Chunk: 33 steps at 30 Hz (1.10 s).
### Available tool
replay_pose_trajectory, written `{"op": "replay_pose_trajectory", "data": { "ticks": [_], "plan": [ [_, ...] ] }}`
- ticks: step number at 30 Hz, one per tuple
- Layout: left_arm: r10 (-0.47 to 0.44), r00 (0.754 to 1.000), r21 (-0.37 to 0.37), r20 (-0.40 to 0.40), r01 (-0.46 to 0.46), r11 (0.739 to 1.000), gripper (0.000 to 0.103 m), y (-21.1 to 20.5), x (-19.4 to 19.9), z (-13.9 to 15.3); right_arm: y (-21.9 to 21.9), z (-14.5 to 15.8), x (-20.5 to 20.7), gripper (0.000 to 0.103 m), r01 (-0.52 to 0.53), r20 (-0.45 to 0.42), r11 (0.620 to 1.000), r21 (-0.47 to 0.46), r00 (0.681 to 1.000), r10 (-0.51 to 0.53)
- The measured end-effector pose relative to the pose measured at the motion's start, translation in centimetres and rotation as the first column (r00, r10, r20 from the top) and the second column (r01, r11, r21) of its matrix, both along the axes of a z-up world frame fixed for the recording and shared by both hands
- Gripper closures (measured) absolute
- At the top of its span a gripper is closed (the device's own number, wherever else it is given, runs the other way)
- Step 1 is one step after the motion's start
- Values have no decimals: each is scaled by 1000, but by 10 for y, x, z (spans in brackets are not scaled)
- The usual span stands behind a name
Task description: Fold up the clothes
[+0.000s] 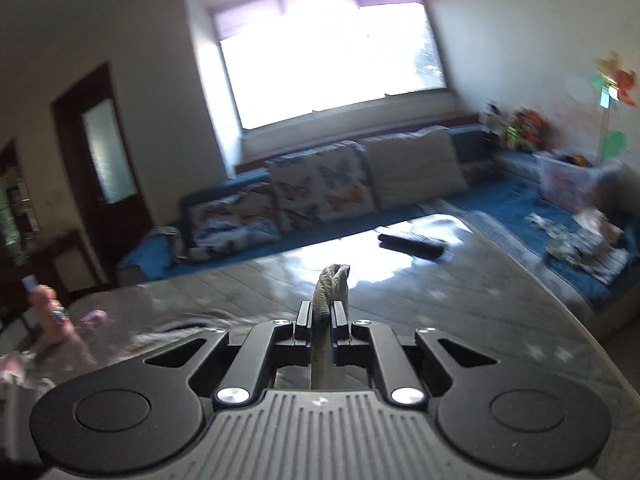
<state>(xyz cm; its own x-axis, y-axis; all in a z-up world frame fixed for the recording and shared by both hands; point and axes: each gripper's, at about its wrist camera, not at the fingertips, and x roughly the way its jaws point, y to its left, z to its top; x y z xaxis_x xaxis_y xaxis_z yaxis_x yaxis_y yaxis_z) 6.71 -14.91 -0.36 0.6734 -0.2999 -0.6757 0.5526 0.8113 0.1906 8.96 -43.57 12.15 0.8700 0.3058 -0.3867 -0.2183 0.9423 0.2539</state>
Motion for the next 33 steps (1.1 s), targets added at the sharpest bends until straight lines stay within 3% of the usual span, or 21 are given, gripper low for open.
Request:
{"op": "replay_pose_trajectory", "data": {
  "ticks": [4, 9, 14, 19, 23, 27, 30, 33],
  "plan": [
    [38, 999, -45, 29, -37, 998, 21, 21, -10, 11, 55, 26, 2, 96, -159, 59, 987, -19, 985, 160],
    [143, 987, -106, 73, -135, 985, 21, 67, -25, 28, 107, 11, -3, 96, -297, 14, 954, -51, 955, 298],
    [292, 953, -134, 79, -280, 951, 20, 121, -36, 31, 158, -5, -8, 96, -429, -37, 900, -75, 903, 427],
    [403, 913, -143, 61, -392, 909, 20, 159, -42, 27, 209, -21, -14, 93, -553, -91, 828, -93, 833, 546],
    [463, 885, -148, 54, -451, 880, 20, 181, -48, 27, 201, -32, -18, 79, -553, -128, 828, -94, 831, 541],
    [498, 865, -152, 57, -485, 861, 20, 194, -52, 31, 192, -43, -22, 74, -552, -164, 828, -95, 829, 534],
    [506, 860, -160, 63, -492, 856, 20, 197, -54, 35, 185, -52, -25, 74, -551, -191, 829, -96, 827, 528],
    [491, 868, -170, 71, -474, 864, 20, 191, -53, 39, 165, -65, -24, 74, -495, -228, 861, -118, 857, 462]
  ]
}}
